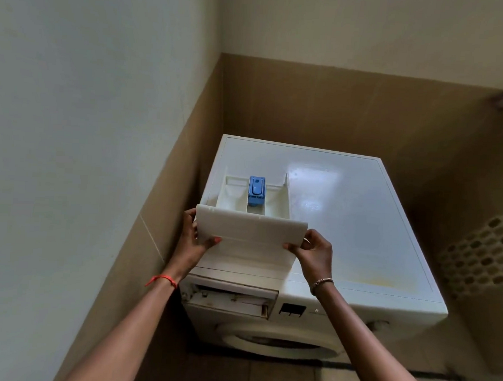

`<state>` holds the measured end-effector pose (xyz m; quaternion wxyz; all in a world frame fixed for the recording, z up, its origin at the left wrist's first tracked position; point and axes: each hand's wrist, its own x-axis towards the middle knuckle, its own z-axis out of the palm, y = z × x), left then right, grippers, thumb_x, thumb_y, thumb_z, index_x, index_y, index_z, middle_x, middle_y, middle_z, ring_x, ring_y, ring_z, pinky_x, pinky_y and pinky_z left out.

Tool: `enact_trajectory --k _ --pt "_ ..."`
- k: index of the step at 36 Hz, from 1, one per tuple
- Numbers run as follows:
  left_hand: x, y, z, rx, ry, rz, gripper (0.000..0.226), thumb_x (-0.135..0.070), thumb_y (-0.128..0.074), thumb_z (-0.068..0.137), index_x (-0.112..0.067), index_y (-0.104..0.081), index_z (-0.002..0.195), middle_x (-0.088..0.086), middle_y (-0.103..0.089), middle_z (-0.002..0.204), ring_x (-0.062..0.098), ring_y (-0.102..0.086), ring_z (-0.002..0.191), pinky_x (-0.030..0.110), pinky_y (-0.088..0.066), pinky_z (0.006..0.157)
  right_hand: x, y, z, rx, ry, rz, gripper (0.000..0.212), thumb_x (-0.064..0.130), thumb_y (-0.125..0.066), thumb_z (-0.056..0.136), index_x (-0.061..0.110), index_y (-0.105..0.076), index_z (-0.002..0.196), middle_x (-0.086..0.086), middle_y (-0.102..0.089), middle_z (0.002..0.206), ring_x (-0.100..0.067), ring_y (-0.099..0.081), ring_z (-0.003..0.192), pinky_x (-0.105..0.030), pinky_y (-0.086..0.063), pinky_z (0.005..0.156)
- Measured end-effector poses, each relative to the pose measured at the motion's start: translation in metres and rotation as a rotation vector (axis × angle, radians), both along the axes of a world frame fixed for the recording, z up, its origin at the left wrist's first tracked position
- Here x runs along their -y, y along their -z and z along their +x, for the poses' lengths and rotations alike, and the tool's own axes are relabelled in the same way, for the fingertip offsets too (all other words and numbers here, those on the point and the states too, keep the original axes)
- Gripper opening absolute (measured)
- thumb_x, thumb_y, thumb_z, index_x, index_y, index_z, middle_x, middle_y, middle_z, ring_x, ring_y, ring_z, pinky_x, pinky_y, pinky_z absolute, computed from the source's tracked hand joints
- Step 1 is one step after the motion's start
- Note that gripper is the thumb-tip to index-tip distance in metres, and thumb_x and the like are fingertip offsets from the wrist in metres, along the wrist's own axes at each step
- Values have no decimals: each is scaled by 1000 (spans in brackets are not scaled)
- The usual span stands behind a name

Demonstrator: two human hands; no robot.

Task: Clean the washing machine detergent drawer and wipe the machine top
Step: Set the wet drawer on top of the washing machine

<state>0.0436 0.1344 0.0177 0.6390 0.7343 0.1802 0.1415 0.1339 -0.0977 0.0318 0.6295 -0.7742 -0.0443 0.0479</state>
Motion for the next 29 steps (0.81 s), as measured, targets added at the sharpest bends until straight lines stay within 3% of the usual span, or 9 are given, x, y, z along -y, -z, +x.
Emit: enact_trajectory --k 4,8,14,17,20,22,25,29 --pt "2 0 0 2 -6 20 74 3 -69 77 -26 -21 125 4 -45 122 20 -48 114 15 -51 73 -2 1 -2 30 -12 -40 30 -10 -76 66 5 -60 87 -11 -66 87 -21 -66 82 -22 -55 73" --pt "4 0 -1 29 -30 58 82 1 -74 73 -27 -22 129 2 -41 126 18 -46 116 12 -50 73 -3 3 -5 59 -24 -104 33 -4 -76 69 3 -60 96 -16 -67 97 -28 -66 91 -32 -55 79" --pt "16 -1 -3 30 -75 208 96 -9 -75 75 -19 -11 146 -6 -28 137 5 -28 126 6 -33 96 -6 -5 -15 147 -36 -207 52 0 -75 72 3 -51 117 -11 -63 108 -23 -62 100 -20 -51 82" --pt "17 -3 -3 51 -121 266 101 -13 -72 79 -27 1 147 -1 -13 155 5 -13 137 33 -20 117 -6 -14 -19 220 -41 -212 59 1 -73 74 3 -45 126 -13 -58 119 -26 -57 111 -26 -46 96" --pt "16 -10 -1 76 -169 407 97 -14 -71 80 -19 -4 149 6 -10 157 16 -11 144 47 -19 117 -6 -25 -21 305 -28 -272 65 7 -72 79 0 -39 135 -15 -47 136 -25 -45 126 -32 -37 107" --pt "17 -17 -1 114 -168 518 91 -22 -68 81 -16 -8 149 8 -10 157 21 -10 145 54 -19 115 -7 -31 -22 379 -9 -332 64 9 -70 81 -3 -39 135 -18 -45 138 -27 -41 130 -28 -31 109" --pt "21 -27 -2 163 -161 628 83 -29 -57 78 -16 -14 148 7 -11 157 23 -8 145 58 -10 115 -10 -39 -23 459 -18 -414 62 8 -67 83 -4 -39 136 -21 -40 143 -30 -31 138 -24 -21 110" --pt "27 -31 -8 212 -100 802 72 -37 -47 80 -22 -18 144 -2 -7 154 7 3 142 49 5 115 -14 -44 -28 540 -74 -498 59 8 -64 85 -4 -38 137 -21 -33 146 -30 -22 141 -30 -17 112"
